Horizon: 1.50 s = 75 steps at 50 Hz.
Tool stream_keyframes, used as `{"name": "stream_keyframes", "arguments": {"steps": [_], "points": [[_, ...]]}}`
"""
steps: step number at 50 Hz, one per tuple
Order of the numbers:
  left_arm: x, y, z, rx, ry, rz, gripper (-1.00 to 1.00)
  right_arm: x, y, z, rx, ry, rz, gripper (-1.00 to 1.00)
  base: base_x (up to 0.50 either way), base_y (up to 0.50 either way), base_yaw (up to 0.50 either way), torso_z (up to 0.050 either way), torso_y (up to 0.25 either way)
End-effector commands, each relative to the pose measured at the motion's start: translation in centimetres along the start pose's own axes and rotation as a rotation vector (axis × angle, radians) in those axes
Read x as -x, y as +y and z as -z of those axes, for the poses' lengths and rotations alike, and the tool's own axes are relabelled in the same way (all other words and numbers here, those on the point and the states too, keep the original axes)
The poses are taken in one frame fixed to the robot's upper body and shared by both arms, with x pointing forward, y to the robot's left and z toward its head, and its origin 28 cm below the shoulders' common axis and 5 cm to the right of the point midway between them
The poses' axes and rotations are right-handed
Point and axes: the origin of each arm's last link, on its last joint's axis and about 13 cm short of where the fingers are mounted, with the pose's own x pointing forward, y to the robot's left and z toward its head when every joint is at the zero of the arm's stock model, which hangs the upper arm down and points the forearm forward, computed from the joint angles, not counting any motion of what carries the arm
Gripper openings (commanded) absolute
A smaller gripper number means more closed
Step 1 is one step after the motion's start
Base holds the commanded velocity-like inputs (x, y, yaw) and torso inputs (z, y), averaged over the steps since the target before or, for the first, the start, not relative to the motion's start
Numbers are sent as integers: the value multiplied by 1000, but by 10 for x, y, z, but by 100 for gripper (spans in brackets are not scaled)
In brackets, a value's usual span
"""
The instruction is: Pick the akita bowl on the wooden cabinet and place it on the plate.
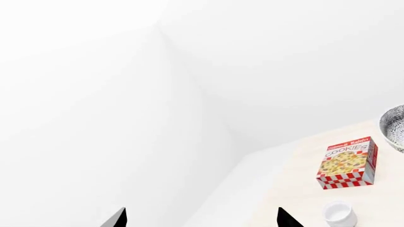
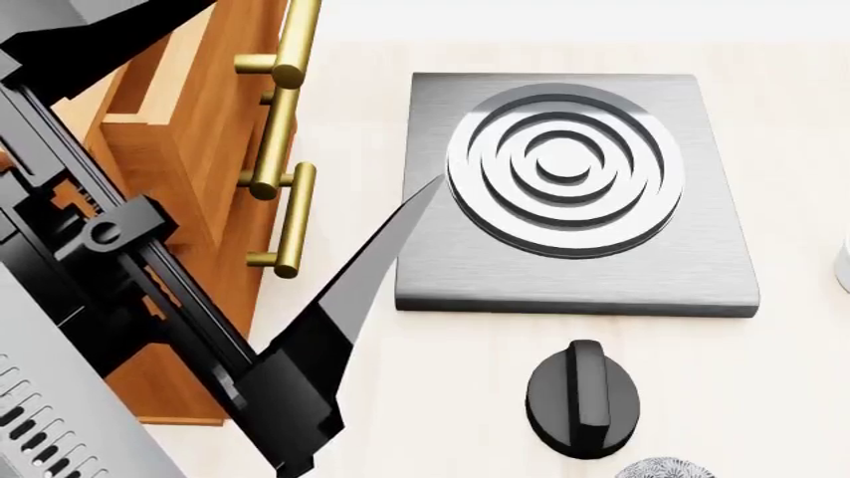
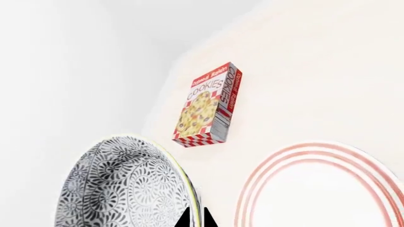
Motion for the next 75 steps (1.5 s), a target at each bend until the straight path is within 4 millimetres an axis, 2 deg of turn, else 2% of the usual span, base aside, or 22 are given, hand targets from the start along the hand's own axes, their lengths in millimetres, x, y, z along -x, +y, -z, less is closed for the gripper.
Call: {"name": "stream_keyframes", "arguments": {"steps": [1,20,41,75], "points": [[0,-1,1,2,1,-1,100,-13,-3,15,86,33,10,-100,0,0,0,0,0],[0,0,1,7,3,-4,100,-22,-20,22,94,54,70,-100,0,0,0,0,1],[0,0,3,9,3,-2,100,-38,-26,34,124,68,104,-100,0,0,0,0,0],[1,0,4,12,5,-3,100,-51,-51,41,137,71,205,-100,0,0,0,0,0]]}}
